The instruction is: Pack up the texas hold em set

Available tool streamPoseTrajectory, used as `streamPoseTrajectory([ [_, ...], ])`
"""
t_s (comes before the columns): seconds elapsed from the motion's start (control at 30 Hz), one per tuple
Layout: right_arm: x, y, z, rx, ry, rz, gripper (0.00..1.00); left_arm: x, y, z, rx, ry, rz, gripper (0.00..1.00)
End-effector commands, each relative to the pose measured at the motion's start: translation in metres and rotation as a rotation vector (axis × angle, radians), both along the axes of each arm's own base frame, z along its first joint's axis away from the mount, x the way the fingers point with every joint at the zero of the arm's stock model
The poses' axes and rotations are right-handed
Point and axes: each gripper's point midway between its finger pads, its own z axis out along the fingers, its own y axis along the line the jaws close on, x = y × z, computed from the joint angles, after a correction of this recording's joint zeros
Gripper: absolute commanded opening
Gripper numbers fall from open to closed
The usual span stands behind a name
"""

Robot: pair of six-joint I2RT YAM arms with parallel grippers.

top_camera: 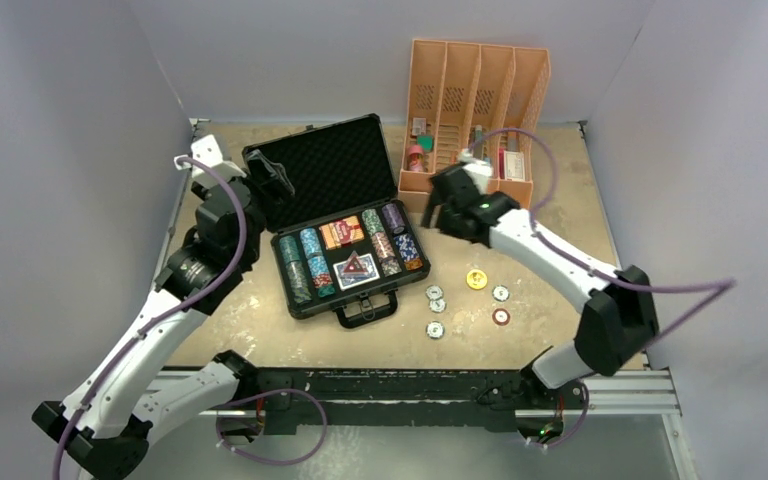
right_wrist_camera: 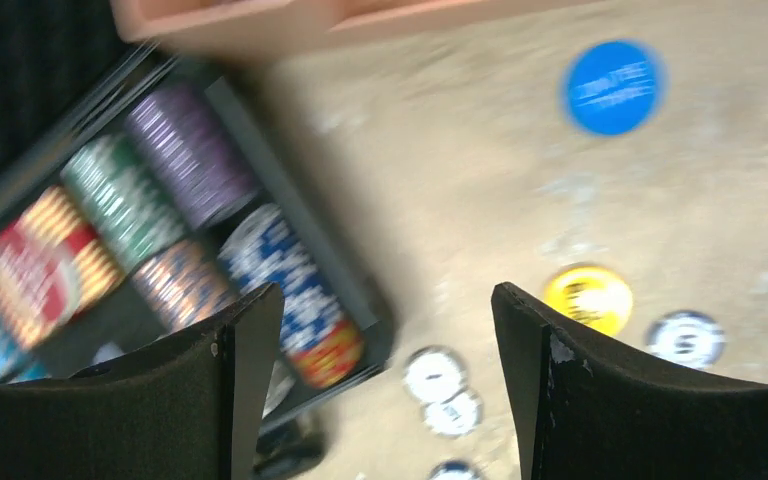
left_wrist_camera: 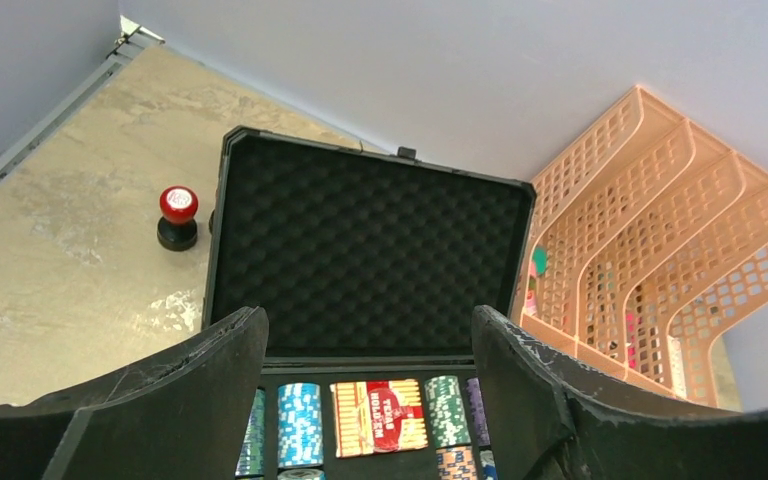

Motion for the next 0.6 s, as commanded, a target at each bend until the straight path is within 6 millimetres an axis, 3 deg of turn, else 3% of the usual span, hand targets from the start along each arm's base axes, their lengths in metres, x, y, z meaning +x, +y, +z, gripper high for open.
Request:
streamPoseTrajectory([
  [0.0,0.013,-0.070,-0.012,-0.025,-0.007,-0.117,0.79,0.009,-0.002,-0.001,-0.006,-0.051,0.007,0.74],
  [0.1,0.008,-0.102,-0.032,-0.077,0.046,-0.158,0.79,0.015,-0.007,-0.006,0.006,-0.055,-0.005,0.74],
  [0.2,-0.005,-0.117,-0.061,-0.099,0.137,-0.179,0.79,0.021,-0.012,-0.011,0.033,-0.050,-0.024,0.74],
  [0.37,-0.025,-0.119,-0.099,-0.080,0.246,-0.162,0.79,0.024,-0.015,-0.021,0.057,-0.040,-0.038,0.74],
  [0.57,-0.035,-0.114,-0.122,-0.079,0.323,-0.114,0.78,0.023,-0.009,-0.028,0.066,-0.034,-0.004,0.74],
])
